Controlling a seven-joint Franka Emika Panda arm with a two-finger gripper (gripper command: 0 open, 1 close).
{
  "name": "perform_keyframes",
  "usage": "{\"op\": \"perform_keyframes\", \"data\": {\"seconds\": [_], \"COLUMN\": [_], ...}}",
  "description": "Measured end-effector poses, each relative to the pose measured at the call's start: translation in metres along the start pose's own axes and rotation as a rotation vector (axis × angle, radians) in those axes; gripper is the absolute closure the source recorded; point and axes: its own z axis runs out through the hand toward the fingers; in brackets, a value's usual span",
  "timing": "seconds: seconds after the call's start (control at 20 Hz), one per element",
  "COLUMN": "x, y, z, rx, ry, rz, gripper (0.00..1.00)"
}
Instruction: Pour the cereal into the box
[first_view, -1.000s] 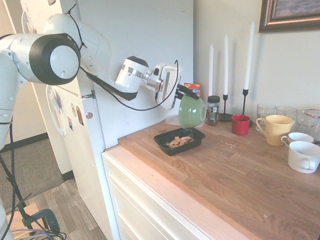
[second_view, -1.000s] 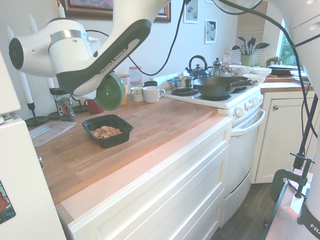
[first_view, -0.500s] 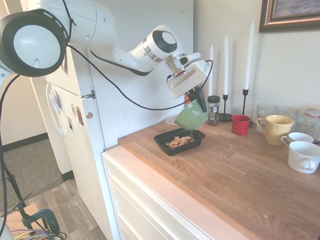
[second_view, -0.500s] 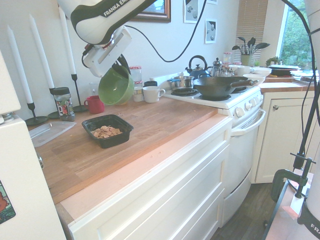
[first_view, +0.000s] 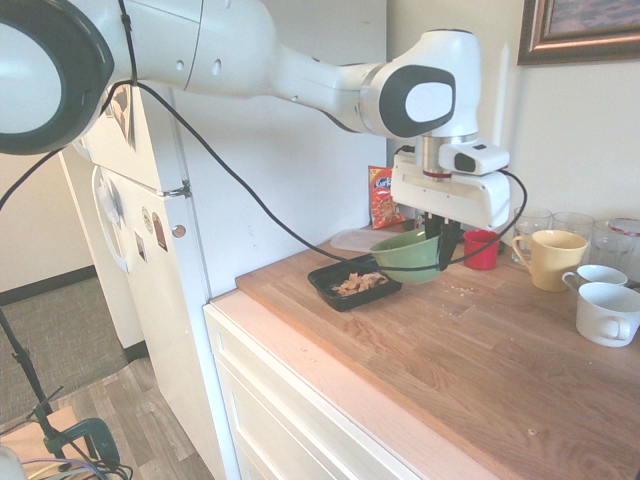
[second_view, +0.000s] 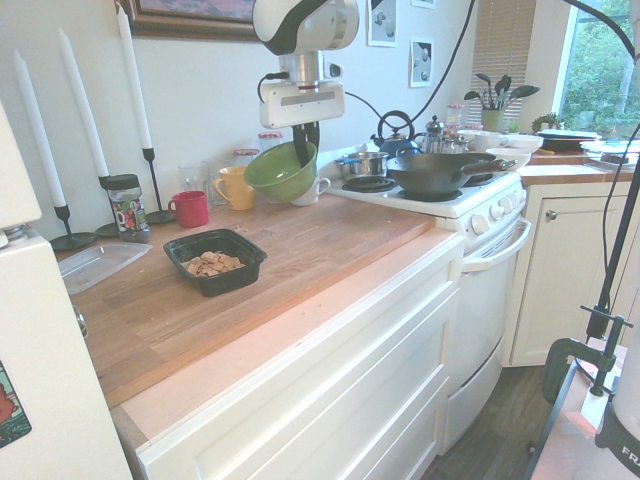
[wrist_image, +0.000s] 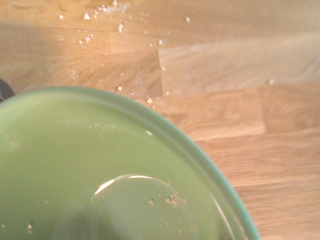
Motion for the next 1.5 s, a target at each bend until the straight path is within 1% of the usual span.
{"op": "perform_keyframes", "data": {"seconds": [0.15, 0.3, 0.4, 0.55, 0.8, 1.15, 1.45, 1.5], "x": [0.031, 0.064, 0.085, 0.111, 0.142, 0.167, 0.176, 0.177], "y": [0.035, 0.06, 0.071, 0.084, 0.096, 0.094, 0.097, 0.098], "z": [0.014, 0.031, 0.044, 0.058, 0.068, 0.113, 0.126, 0.128], "rx": [0.126, 0.248, 0.28, 0.271, 0.252, 0.202, 0.171, 0.169], "ry": [-0.117, -0.235, -0.281, -0.296, -0.282, -0.285, -0.28, -0.281], "rz": [0.033, 0.065, 0.081, 0.098, 0.102, 0.087, 0.071, 0.07], "gripper": [1.0, 1.0, 1.0, 1.0, 1.0, 1.0, 1.0, 0.0]}}
